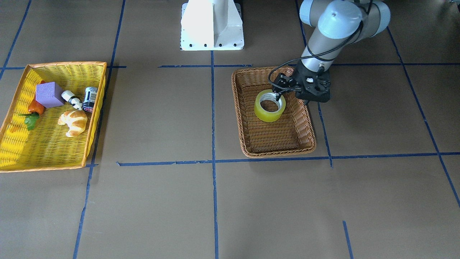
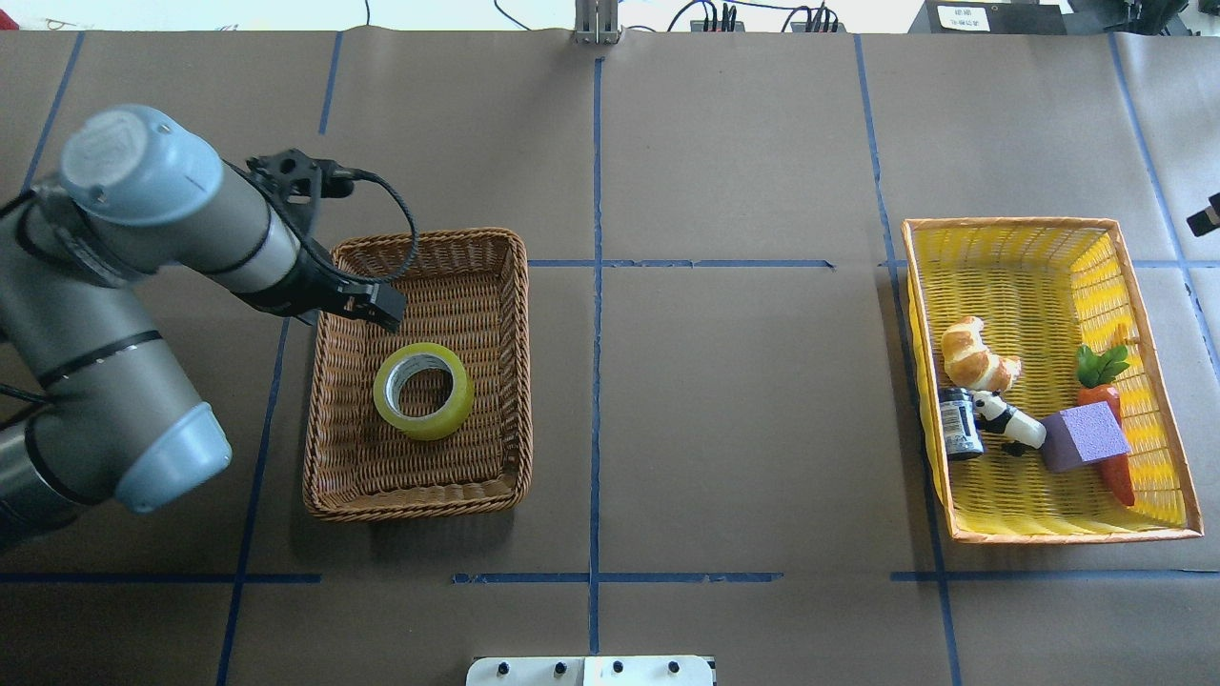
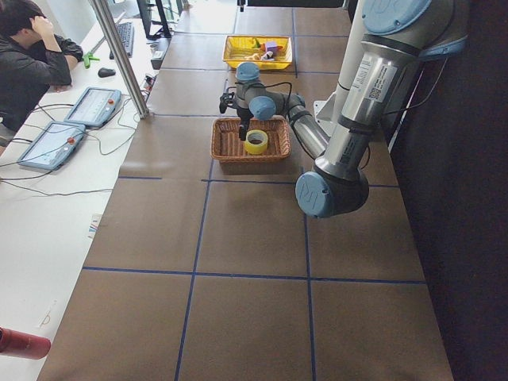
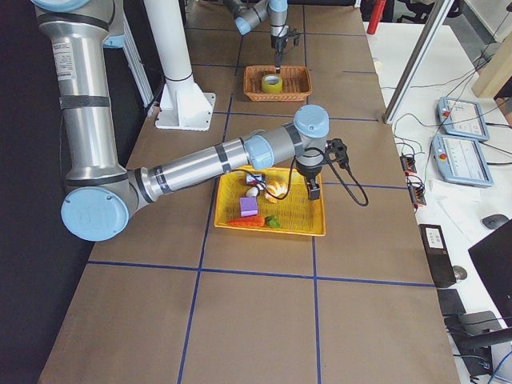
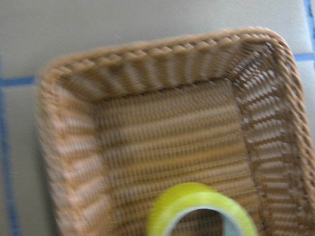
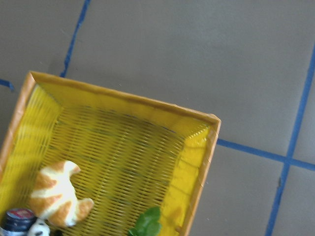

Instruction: Move tape to another basket

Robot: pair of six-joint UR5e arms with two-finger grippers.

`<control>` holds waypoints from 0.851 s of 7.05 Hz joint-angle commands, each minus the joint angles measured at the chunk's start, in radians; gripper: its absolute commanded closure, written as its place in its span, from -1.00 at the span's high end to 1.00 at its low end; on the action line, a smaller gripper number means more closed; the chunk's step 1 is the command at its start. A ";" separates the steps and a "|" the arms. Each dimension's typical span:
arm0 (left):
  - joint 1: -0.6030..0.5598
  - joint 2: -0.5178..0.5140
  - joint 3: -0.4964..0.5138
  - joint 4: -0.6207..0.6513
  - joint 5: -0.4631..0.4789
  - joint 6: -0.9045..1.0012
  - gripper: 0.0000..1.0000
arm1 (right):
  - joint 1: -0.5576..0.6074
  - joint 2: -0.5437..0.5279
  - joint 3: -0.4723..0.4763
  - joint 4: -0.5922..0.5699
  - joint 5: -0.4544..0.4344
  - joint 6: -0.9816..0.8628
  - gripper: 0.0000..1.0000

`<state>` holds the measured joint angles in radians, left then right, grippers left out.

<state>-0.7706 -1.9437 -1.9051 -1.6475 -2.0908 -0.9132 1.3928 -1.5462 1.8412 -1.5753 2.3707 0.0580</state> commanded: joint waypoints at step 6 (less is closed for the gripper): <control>-0.514 0.261 0.153 0.020 -0.298 0.622 1.00 | 0.157 -0.120 -0.138 0.003 0.062 -0.121 0.99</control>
<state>-1.2102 -1.7090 -1.8144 -1.6277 -2.3709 -0.4173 1.5484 -1.6577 1.7103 -1.5741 2.4316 -0.0710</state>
